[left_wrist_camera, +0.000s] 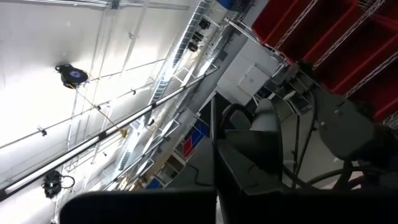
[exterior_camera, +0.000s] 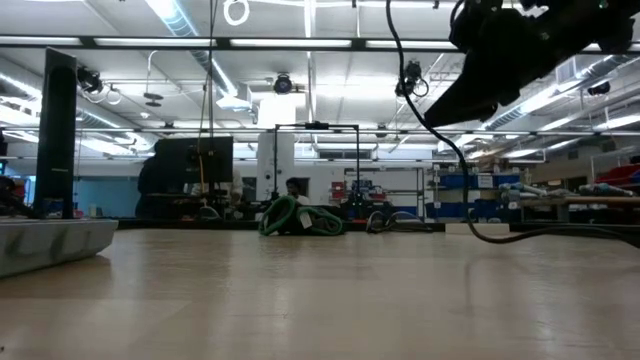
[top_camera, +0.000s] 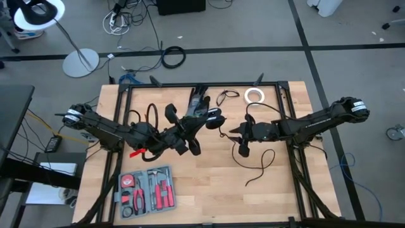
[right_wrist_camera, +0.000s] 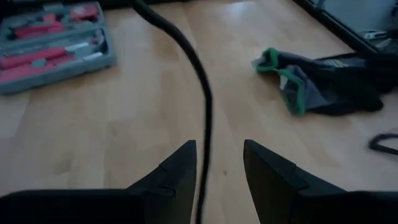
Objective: Coil cords
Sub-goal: Coil the black wire into a spool
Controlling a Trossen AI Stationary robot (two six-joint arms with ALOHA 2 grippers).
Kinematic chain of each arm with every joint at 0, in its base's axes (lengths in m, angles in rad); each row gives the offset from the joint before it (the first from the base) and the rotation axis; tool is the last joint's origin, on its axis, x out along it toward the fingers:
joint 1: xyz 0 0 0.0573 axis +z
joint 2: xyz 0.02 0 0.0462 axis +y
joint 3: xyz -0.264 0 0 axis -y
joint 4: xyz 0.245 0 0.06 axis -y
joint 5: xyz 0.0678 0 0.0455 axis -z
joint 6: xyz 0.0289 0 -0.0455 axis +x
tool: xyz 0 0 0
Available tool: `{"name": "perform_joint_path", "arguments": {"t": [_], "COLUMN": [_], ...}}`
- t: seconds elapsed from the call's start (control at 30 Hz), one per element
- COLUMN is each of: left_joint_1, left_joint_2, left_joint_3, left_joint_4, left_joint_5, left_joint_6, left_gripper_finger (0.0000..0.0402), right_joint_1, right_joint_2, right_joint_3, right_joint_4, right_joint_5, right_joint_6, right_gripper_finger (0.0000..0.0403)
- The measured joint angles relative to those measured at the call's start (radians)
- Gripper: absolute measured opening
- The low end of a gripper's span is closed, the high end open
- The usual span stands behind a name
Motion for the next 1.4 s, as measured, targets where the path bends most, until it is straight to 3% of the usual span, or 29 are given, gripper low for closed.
{"name": "perform_joint_path", "arguments": {"t": [0.27,0.53,0.77,1.4], "left_joint_1": [0.000,0.000,0.000,0.000], "left_joint_2": [0.006,0.006,0.006,0.006], "left_joint_3": [0.000,0.000,0.000,-0.001], "left_joint_4": [-0.007,-0.007,-0.017,-0.025], "left_joint_5": [-0.001,-0.018,-0.028,-0.022], "left_joint_6": [-0.019,-0.018,-0.017,-0.023], "left_gripper_finger": [0.0000,0.0000,0.0000,0.0000], "right_joint_1": [0.000,0.000,0.000,-0.023], "right_joint_2": [0.069,0.165,0.122,0.081], "right_joint_3": [-0.025,-0.025,-0.025,-0.025], "right_joint_4": [0.085,0.141,0.137,0.135], "right_joint_5": [-0.038,-0.003,-0.031,-0.064], "right_joint_6": [0.015,0.003,-0.002,-0.012], "right_gripper_finger": [0.0132,0.0121,0.0092,0.0089]}}
